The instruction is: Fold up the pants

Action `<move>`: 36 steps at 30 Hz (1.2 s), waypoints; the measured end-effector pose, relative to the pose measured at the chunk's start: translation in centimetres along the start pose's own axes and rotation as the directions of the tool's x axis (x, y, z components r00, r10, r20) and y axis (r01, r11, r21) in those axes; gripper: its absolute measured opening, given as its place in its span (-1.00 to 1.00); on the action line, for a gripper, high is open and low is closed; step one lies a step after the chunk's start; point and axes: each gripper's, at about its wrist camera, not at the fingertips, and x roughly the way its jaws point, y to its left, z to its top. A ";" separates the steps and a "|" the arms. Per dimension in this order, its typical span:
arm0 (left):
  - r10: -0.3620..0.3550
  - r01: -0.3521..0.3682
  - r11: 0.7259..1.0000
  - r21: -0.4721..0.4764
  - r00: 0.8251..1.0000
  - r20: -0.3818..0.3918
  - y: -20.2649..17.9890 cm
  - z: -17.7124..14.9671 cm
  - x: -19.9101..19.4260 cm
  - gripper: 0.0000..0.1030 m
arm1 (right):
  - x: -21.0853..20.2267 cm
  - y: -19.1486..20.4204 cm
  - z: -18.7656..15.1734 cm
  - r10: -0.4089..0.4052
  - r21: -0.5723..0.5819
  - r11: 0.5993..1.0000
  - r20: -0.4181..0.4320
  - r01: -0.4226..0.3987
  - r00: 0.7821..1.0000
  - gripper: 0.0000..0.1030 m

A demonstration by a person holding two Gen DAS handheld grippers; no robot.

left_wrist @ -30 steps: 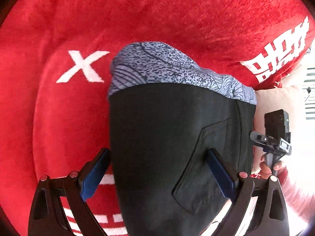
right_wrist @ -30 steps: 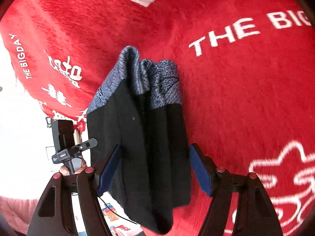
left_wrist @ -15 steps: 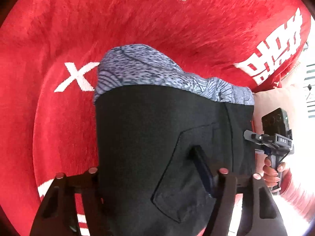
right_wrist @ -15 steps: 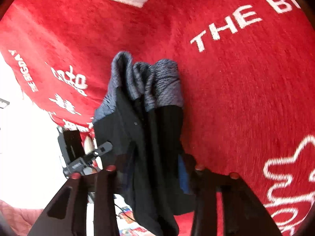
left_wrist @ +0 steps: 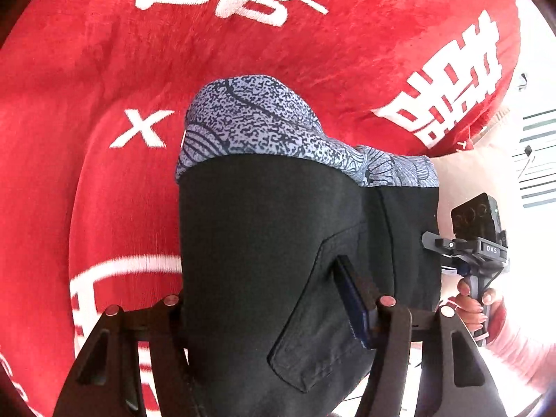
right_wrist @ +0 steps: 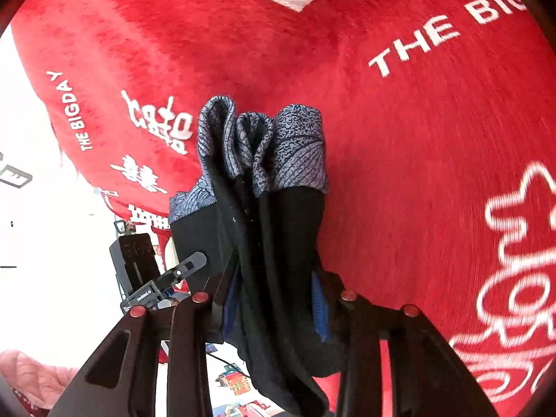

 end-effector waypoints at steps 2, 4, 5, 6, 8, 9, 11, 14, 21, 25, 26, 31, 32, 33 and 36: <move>0.004 -0.004 1.000 -0.001 1.000 -0.005 -0.3 -1.0 -0.5 0.26 | -0.3 0.3 -1.3 0.006 0.012 1.000 0.002 -0.006 1.000 -0.25; 0.006 -0.006 1.000 -0.004 1.000 -0.014 -0.4 -2.2 -0.6 0.26 | -0.5 0.3 -2.6 0.005 0.023 1.000 0.004 -0.005 1.000 -0.25; 0.007 -0.007 1.000 -0.007 1.000 -0.020 -0.4 -2.8 -0.6 0.26 | -0.6 0.2 -3.2 0.005 0.030 1.000 0.006 -0.005 1.000 -0.25; 0.007 -0.007 1.000 -0.011 1.000 -0.026 -0.4 -3.3 -0.5 0.26 | -0.6 0.0 -3.8 0.005 0.039 0.999 0.007 -0.005 1.000 -0.25; 0.015 -0.015 1.000 -0.016 0.999 -0.045 -0.1 -4.5 0.1 0.26 | -0.5 -0.7 -5.1 -0.003 0.054 0.999 0.008 0.003 1.000 -0.25; 0.025 -0.026 1.000 -0.014 0.998 -0.052 0.0 -4.9 0.5 0.26 | -0.4 -1.1 -5.6 -0.011 0.060 0.998 0.006 0.011 1.000 -0.25; 0.067 -0.067 0.998 -0.006 0.996 -0.067 0.4 -5.9 1.8 0.28 | 0.4 -2.0 -6.3 -0.046 0.068 0.997 -0.006 0.046 0.999 -0.25; 0.135 -0.135 0.991 -0.003 0.990 -0.036 1.1 -6.7 2.5 0.60 | 1.5 -2.6 -6.9 -0.129 0.026 0.991 -0.001 0.129 0.992 -0.16; 0.293 -0.294 0.956 -0.001 0.955 0.032 1.2 -7.3 0.4 0.72 | 1.7 -0.7 -7.3 -0.319 -0.031 0.947 0.056 0.321 0.946 0.08; 0.381 -0.381 0.924 -0.010 0.923 0.042 0.8 -7.7 -1.0 0.71 | 0.9 0.8 -8.1 -0.467 -0.036 0.881 0.081 0.471 0.880 0.22; 0.407 -0.406 0.914 -0.011 0.913 0.041 0.7 -7.8 -1.3 0.71 | 0.5 1.1 -8.4 -0.505 -0.032 0.860 0.087 0.509 0.859 0.24; 0.485 -0.487 0.873 0.039 0.873 0.042 -1.3 -9.0 -3.3 0.72 | -0.4 3.4 -10.4 -0.668 -0.042 0.738 0.102 0.674 0.738 0.60; 0.491 -0.493 0.868 0.055 0.870 0.040 -2.1 -9.3 -3.7 0.71 | -0.5 4.0 -10.9 -0.683 -0.045 0.722 0.110 0.690 0.722 0.62; 0.499 -0.500 0.863 0.072 0.866 0.040 -2.9 -9.7 -4.1 0.71 | -0.6 4.7 -11.5 -0.695 -0.044 0.710 0.118 0.703 0.709 0.65; 0.518 -0.518 0.848 0.106 0.855 0.033 -4.7 -10.5 -4.7 0.72 | -0.7 5.9 -12.9 -0.698 -0.030 0.709 0.119 0.705 0.706 0.82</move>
